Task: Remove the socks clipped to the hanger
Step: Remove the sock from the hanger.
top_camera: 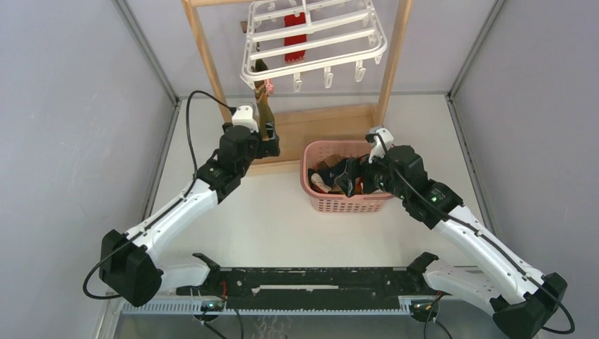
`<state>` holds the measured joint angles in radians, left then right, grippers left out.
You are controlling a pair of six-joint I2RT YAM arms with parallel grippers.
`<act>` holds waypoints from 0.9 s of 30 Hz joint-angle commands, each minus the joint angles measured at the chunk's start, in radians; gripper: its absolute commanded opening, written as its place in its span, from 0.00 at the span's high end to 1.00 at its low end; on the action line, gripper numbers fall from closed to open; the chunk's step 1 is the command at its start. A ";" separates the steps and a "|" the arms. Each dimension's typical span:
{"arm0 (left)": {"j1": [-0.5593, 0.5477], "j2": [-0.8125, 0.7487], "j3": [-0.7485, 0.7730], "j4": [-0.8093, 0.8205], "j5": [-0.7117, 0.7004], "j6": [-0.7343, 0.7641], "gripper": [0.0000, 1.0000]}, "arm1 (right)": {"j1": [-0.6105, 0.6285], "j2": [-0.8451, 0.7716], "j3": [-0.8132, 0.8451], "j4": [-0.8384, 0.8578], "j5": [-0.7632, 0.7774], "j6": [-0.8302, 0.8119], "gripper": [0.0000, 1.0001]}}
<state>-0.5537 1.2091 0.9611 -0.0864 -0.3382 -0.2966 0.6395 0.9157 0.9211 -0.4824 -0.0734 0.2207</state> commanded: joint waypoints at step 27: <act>0.232 0.222 0.102 0.036 0.284 0.043 0.00 | 0.016 -0.063 -0.002 -0.008 -0.014 -0.033 0.04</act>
<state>-0.3435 1.4147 0.9718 -0.0422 -0.1257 -0.2886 0.6441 0.8715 0.9207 -0.4923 -0.0875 0.2066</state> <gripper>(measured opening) 0.996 0.963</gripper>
